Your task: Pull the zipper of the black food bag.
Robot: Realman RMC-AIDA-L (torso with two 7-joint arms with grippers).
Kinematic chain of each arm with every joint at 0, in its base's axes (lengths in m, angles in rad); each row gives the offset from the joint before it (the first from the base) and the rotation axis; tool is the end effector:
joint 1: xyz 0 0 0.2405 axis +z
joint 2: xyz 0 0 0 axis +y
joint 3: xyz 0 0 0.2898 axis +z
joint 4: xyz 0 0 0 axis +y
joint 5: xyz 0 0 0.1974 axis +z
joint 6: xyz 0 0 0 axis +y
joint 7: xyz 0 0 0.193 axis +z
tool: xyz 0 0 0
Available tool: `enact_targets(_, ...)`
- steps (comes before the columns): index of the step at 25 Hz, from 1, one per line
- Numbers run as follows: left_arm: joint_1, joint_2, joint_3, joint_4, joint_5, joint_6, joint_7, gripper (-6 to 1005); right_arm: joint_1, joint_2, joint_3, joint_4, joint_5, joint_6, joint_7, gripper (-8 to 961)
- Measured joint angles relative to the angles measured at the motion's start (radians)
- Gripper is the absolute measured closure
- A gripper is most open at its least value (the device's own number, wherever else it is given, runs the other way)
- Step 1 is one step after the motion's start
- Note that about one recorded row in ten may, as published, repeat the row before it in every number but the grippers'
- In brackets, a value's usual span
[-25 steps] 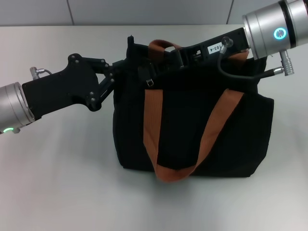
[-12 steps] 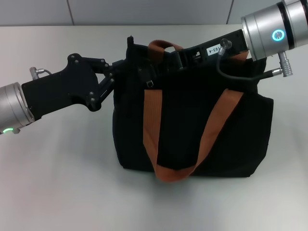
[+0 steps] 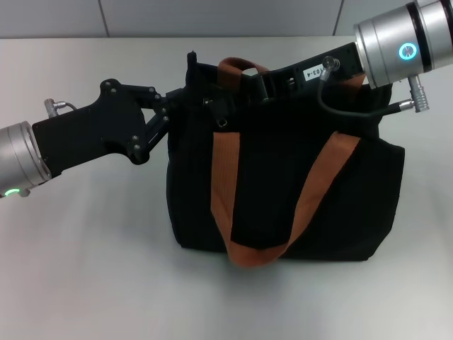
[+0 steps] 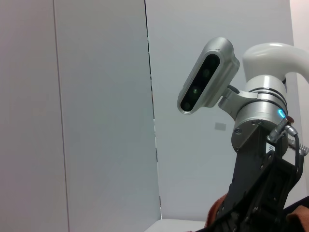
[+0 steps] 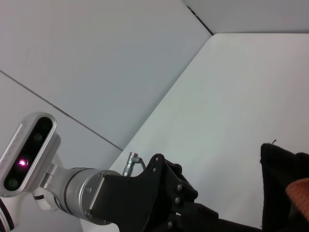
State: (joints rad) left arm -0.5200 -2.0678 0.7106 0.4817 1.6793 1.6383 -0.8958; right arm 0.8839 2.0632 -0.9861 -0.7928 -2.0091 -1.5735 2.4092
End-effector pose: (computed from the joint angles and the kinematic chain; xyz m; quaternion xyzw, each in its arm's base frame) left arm -0.2286 0.3484 -0.0453 -0.9071 -0.0399 -0.3658 0.2045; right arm 0.1138 0.3997 -0.0776 0.8927 -0.4238 -0.1434 0.0532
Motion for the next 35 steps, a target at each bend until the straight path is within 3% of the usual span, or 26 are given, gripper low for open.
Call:
enact_targets(11, -0.002, -0.001, 0.005, 0.000, 0.000, 0.000, -0.006, 975, 0.006, 0.004, -0.012, 0.001, -0.002, 0.002, 0.002, 911)
enact_targets(14, -0.003, -0.001, 0.004, 0.000, 0.000, 0.000, -0.007, 975, 0.006, 0.008, -0.016, -0.004, -0.002, 0.003, 0.003, 838)
enact_targets(20, -0.003, -0.002, 0.002, 0.000, 0.000, 0.000, -0.009, 975, -0.001, 0.014, -0.023, -0.021, -0.004, 0.007, -0.001, 805)
enact_targets(25, -0.001, -0.002, 0.000, 0.000, 0.000, 0.002, -0.010, 975, -0.017, 0.014, -0.028, -0.047, -0.004, 0.014, 0.002, 955)
enact_targets(35, 0.004, -0.001, -0.003, 0.000, -0.002, 0.005, -0.011, 975, -0.050, 0.013, -0.027, -0.127, -0.028, 0.006, 0.044, 955)
